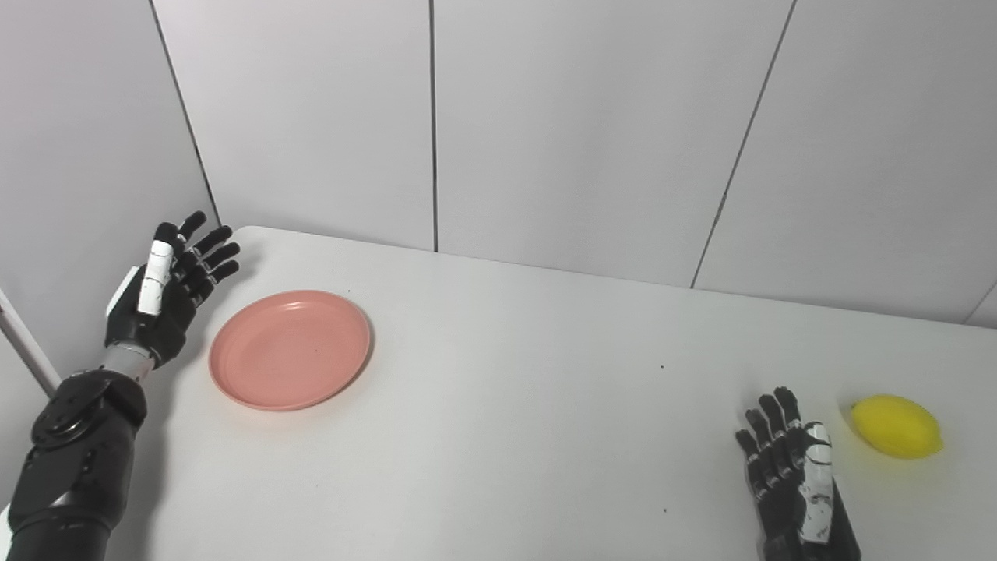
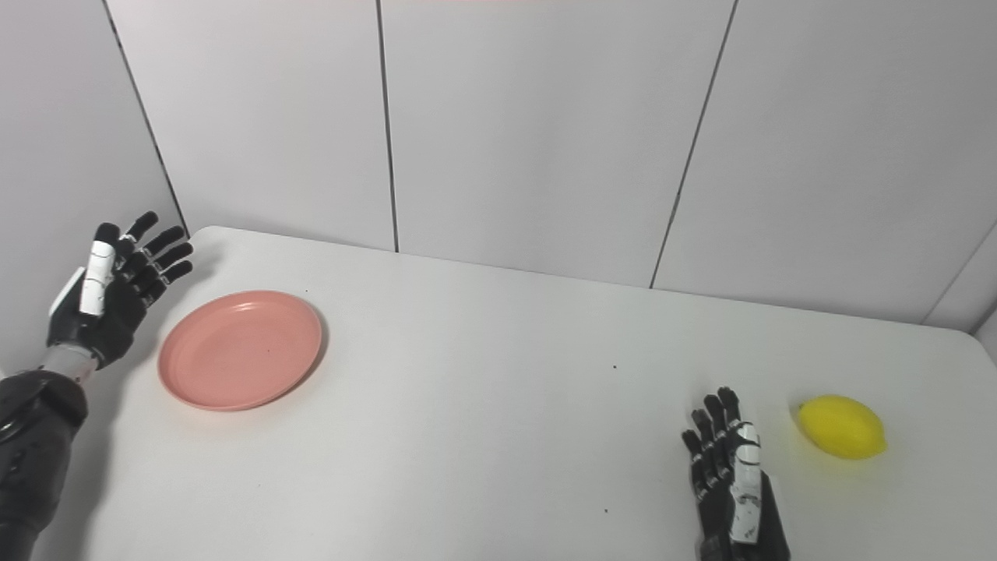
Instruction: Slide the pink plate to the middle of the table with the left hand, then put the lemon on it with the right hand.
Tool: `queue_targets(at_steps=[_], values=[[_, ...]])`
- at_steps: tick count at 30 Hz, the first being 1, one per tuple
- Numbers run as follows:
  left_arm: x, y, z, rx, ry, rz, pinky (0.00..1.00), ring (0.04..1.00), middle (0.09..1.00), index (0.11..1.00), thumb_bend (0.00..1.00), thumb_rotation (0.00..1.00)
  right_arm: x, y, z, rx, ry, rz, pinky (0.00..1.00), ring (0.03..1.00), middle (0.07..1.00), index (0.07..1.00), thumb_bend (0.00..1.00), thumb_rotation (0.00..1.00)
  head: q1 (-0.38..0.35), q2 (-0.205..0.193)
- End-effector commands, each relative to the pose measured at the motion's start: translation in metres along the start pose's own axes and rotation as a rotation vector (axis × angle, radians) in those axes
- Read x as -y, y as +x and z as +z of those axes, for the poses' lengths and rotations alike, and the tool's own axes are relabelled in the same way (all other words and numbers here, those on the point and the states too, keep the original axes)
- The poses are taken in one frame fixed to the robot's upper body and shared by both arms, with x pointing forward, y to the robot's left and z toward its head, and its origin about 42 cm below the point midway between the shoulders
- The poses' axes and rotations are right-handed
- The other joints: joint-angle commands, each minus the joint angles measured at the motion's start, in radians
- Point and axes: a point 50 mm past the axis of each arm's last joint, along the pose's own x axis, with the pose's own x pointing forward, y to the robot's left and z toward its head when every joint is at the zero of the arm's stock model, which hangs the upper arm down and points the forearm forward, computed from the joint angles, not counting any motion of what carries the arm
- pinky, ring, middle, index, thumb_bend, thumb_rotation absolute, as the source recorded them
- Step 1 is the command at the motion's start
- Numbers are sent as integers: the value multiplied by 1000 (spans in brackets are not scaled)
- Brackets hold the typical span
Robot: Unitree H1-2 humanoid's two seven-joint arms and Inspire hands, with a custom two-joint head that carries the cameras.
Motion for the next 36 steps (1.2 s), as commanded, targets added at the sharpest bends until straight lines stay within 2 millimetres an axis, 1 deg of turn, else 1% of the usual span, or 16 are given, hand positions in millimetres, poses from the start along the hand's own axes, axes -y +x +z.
queue_targets(at_steps=[1, 3, 4, 5, 8, 12, 14, 16, 18, 23, 25, 27, 31, 34, 36], values=[[2, 14, 19, 90, 34, -36, 855, 834, 876, 946, 1000, 794, 2, -19, -35, -142, 32, -47, 1000, 992, 1000, 1000, 695, 979, 1, 1], [0, 13, 13, 80, 38, -29, 862, 828, 871, 942, 997, 799, 1, -19, -35, -143, 29, -49, 1000, 989, 1000, 1000, 696, 985, 1, 1], [0, 12, 10, 76, 34, -24, 822, 819, 860, 913, 995, 789, 1, -19, -35, -144, 30, -51, 1000, 989, 1000, 1000, 696, 984, 0, -1], [-1, 12, 7, 74, 30, -24, 805, 819, 861, 909, 990, 782, 1, -19, -35, -143, 28, -50, 1000, 989, 1000, 1000, 694, 986, 0, -1], [-1, 11, -1, 61, 26, -27, 800, 843, 882, 922, 955, 771, 0, -18, -36, -141, 30, -45, 1000, 993, 1000, 1000, 692, 987, -4, -5], [3, 10, -7, 38, 17, -35, 890, 887, 920, 949, 952, 789, 0, -17, -37, -143, 29, -43, 1000, 992, 1000, 1000, 695, 991, -3, -5], [4, 8, -11, 31, 11, -38, 916, 894, 921, 943, 936, 793, 0, -18, -37, -145, 26, -45, 997, 990, 1000, 1000, 697, 990, -3, -4], [3, 6, -13, 21, 10, -38, 908, 884, 900, 938, 912, 803, -1, -18, -37, -144, 25, -46, 995, 989, 1000, 1000, 698, 990, -5, -3], [1, 6, -15, 5, 7, -35, 930, 903, 929, 956, 908, 807, -1, -18, -37, -142, 29, -47, 997, 986, 1000, 1000, 698, 985, -5, -2], [0, 7, -19, -15, -1, -38, 914, 902, 970, 989, 888, 820, -2, -18, -37, -145, 26, -46, 996, 987, 1000, 1000, 698, 988, -6, -3], [4, 7, -17, -18, -4, -43, 898, 895, 967, 990, 885, 821, -2, -17, -38, -145, 27, -45, 998, 988, 1000, 1000, 696, 989, -7, -5], [9, 6, -15, -21, -13, -46, 906, 906, 983, 998, 882, 816, -2, -17, -38, -147, 33, -44, 996, 990, 1000, 1000, 695, 986, -7, -6], [11, 5, -15, -26, -11, -45, 898, 903, 962, 1000, 878, 824, -3, -17, -39, -146, 37, -45, 992, 988, 1000, 1000, 689, 982, -11, -7], [15, 4, -14, -25, -8, -56, 868, 883, 944, 1000, 879, 832, -3, -17, -39, -145, 32, -43, 988, 986, 1000, 1000, 691, 981, -12, -7], [18, 3, -15, -29, -12, -71, 875, 888, 952, 1000, 881, 835, -4, -17, -39, -146, 38, -43, 988, 986, 1000, 1000, 688, 981, -13, -7]])
